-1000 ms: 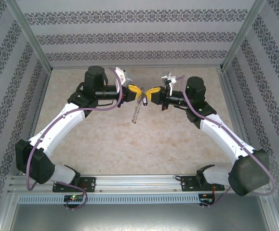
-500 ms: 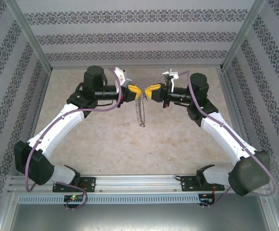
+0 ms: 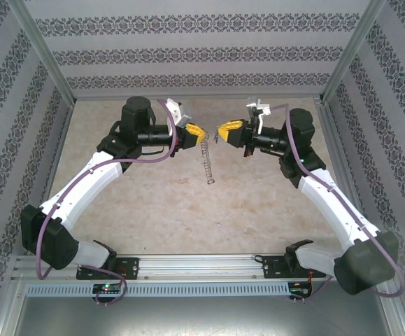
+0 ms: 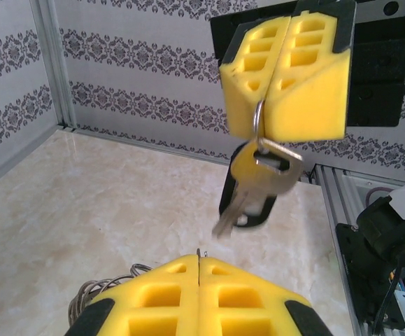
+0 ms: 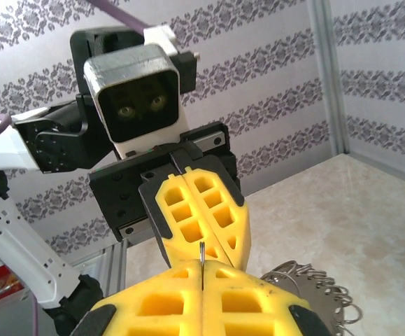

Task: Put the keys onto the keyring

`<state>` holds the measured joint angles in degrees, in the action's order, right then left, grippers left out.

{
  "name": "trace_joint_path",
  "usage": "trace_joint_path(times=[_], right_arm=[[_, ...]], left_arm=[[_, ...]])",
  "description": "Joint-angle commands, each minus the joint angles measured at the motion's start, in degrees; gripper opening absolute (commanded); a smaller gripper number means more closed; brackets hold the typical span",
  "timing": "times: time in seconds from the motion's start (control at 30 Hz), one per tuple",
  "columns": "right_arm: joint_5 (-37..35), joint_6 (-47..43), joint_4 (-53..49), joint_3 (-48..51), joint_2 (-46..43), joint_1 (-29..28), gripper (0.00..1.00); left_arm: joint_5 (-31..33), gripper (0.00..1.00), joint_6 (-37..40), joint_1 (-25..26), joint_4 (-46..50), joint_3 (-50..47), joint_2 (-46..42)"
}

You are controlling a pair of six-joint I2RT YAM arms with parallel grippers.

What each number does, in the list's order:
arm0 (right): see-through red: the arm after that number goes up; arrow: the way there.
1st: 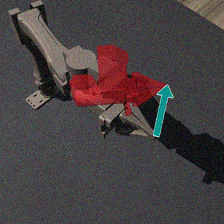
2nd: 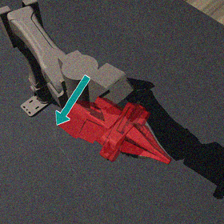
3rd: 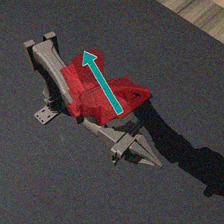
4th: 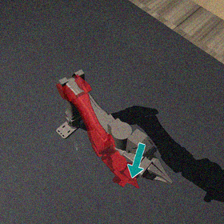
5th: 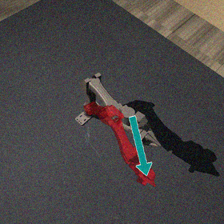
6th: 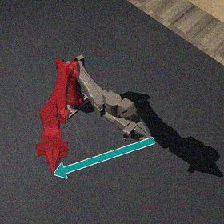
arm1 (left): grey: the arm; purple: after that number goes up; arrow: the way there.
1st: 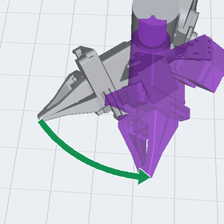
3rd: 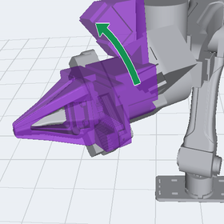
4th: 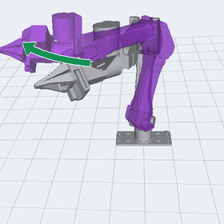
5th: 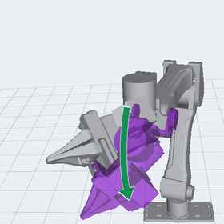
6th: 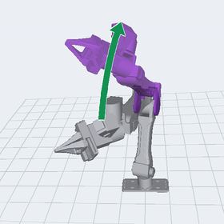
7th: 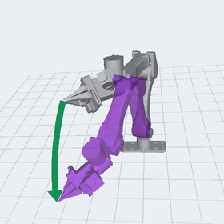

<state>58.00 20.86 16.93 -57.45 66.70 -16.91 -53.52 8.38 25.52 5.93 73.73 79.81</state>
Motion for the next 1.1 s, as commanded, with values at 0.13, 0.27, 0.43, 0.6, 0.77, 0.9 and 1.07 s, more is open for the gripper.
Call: trace_joint_path(times=[0.13, 0.27, 0.43, 0.6, 0.77, 0.9, 1.07], right_arm=[[0.8, -3.4, -3.2, 3.5, -0.9, 1.4, 0.0], [2.0, -2.6, -1.3, 4.7, 0.8, 1.1, 0.0], [1.0, -2.5, 0.2, 4.4, 0.9, 0.0, 0.0], [0.4, -2.9, 0.7, 3.0, 1.7, -1.5, 0.0], [0.1, -3.2, 1.3, 1.3, 3.2, -3.2, 0.0], [-0.4, -3.3, 1.9, 0.7, 3.7, -3.9, 0.0], [-0.7, -3.3, 2.3, -0.1, 3.8, -4.2, 0.0]], left_arm=[[-0.9, 0.0, -0.8, 0.6, -4.8, -0.3, -3.1], [-0.9, 0.0, -0.9, 0.6, -4.9, -0.2, -3.2], [-1.0, 0.0, -1.1, 0.7, -5.1, -0.4, -3.1], [-1.2, 0.0, -1.3, 0.8, -5.3, -0.4, -2.6], [-1.2, 0.0, -1.4, 0.9, -5.3, -0.3, -2.4], [-1.2, 0.0, -1.4, 0.9, -5.2, -0.2, -2.3], [-1.4, 0.0, -1.4, 1.0, -5.2, -0.1, -2.0]])
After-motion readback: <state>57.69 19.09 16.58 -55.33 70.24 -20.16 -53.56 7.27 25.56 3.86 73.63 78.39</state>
